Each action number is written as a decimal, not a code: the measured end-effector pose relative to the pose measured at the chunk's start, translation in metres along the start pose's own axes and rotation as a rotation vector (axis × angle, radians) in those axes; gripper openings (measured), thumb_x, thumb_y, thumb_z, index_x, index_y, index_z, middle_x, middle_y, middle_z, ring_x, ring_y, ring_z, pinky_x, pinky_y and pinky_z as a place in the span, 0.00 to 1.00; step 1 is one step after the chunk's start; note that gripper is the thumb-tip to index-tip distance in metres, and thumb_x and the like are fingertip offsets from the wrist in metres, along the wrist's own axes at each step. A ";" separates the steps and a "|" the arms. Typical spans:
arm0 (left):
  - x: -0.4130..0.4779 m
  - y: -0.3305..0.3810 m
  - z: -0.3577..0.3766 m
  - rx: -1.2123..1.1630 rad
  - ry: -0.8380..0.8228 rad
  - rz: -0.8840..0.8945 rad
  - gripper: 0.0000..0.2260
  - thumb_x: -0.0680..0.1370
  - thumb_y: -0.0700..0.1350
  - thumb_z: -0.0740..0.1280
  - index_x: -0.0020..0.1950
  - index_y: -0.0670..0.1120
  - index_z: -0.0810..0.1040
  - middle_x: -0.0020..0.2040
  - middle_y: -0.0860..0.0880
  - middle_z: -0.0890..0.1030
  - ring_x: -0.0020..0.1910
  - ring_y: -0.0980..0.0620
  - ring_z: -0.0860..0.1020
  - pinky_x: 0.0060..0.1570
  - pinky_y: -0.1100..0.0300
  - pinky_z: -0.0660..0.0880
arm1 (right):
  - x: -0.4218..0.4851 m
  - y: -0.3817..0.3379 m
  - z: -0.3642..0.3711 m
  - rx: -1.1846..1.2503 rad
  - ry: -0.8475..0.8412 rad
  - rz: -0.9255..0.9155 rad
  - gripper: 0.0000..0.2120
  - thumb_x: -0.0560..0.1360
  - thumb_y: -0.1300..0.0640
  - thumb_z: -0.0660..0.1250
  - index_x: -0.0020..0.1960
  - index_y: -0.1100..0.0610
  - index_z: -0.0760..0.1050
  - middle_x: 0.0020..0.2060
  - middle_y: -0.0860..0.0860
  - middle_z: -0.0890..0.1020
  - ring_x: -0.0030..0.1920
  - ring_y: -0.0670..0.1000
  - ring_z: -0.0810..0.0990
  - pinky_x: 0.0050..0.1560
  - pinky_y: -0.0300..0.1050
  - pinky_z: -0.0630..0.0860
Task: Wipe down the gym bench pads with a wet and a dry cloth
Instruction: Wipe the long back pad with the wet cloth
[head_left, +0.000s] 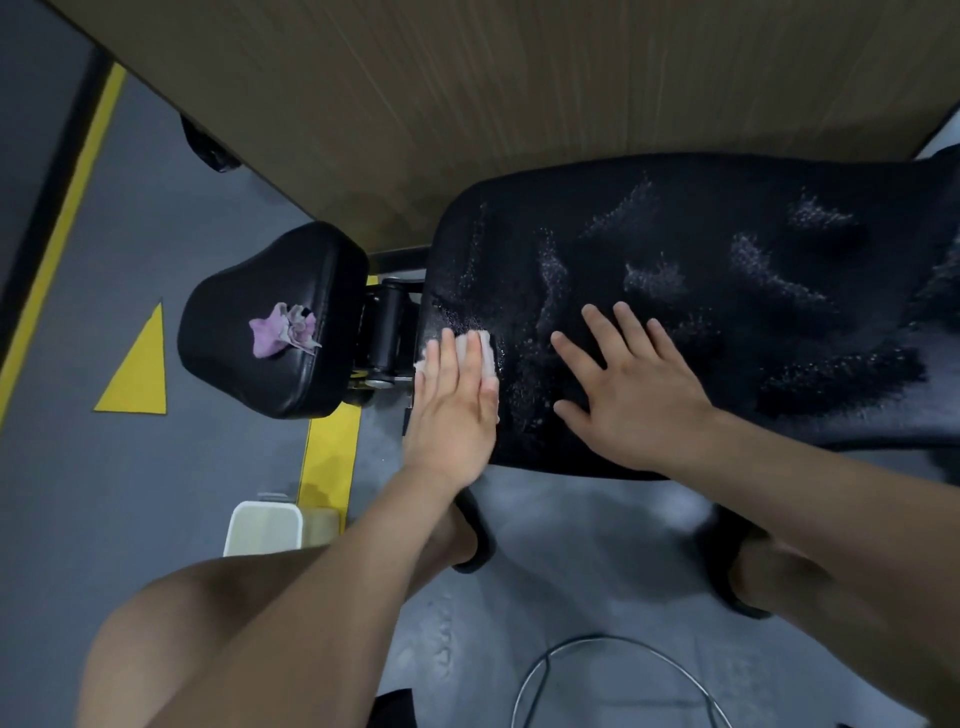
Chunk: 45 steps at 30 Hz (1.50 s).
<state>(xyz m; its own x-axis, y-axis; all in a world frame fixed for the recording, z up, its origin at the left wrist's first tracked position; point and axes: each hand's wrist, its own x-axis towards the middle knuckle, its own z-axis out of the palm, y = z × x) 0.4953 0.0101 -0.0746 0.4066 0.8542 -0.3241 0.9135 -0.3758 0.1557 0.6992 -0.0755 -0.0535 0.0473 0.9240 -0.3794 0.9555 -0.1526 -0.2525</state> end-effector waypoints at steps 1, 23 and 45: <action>-0.003 -0.003 0.001 0.008 -0.010 0.013 0.26 0.86 0.55 0.42 0.83 0.55 0.38 0.83 0.50 0.36 0.80 0.52 0.33 0.79 0.51 0.35 | 0.000 0.000 0.000 0.003 0.002 0.000 0.35 0.82 0.33 0.46 0.83 0.45 0.38 0.82 0.55 0.37 0.81 0.61 0.35 0.81 0.60 0.39; 0.070 0.003 -0.020 0.003 0.012 0.018 0.26 0.86 0.56 0.43 0.83 0.55 0.39 0.83 0.49 0.38 0.81 0.51 0.35 0.80 0.49 0.38 | 0.002 0.011 0.007 -0.100 -0.011 -0.022 0.36 0.80 0.30 0.38 0.81 0.45 0.29 0.80 0.54 0.31 0.79 0.59 0.28 0.79 0.62 0.34; 0.066 0.010 -0.027 -0.018 -0.015 0.059 0.26 0.86 0.56 0.42 0.83 0.54 0.39 0.83 0.51 0.38 0.80 0.53 0.34 0.80 0.53 0.37 | 0.009 0.014 -0.008 -0.063 -0.119 -0.041 0.37 0.81 0.30 0.42 0.80 0.44 0.28 0.79 0.52 0.28 0.79 0.59 0.27 0.80 0.61 0.34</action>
<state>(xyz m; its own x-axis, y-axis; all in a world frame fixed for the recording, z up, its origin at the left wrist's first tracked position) 0.5309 0.0722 -0.0697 0.4598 0.8252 -0.3281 0.8878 -0.4187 0.1911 0.7152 -0.0668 -0.0531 -0.0231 0.8802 -0.4740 0.9725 -0.0902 -0.2149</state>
